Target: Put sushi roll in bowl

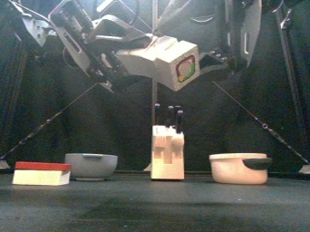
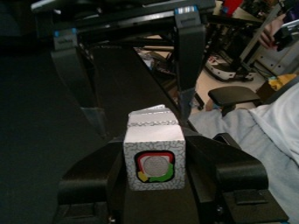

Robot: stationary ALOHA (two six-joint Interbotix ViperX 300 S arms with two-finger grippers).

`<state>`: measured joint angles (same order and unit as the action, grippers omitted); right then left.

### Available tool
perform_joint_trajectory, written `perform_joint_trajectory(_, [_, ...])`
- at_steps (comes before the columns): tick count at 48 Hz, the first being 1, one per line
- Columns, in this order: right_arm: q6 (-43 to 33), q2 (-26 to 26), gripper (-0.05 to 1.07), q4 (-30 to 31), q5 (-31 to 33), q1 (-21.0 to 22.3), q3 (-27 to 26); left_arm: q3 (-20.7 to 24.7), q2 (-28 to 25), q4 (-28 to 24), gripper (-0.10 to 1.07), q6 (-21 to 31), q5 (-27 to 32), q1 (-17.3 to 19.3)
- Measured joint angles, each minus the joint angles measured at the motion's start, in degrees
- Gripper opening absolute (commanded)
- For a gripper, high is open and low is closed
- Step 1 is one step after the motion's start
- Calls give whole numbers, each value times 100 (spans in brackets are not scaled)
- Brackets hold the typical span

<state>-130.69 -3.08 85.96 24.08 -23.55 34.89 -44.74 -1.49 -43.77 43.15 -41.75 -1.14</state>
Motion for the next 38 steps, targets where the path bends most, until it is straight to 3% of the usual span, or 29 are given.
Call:
perform_joint_trajectory(10, [-9,-554,103,0,237,9,360,-167,0,0,49,-62,9,193])
perform_joint_trajectory(18, [-9,-817,103,26,439,141,650,-483,105,0,49,-193,18,589])
perform_joint_trajectory(28, [18,-1195,103,237,721,334,914,-1037,554,35,48,-510,158,976])
perform_joint_trajectory(38, [26,-1890,102,483,1573,246,1292,-1459,1187,369,48,-940,844,1072])
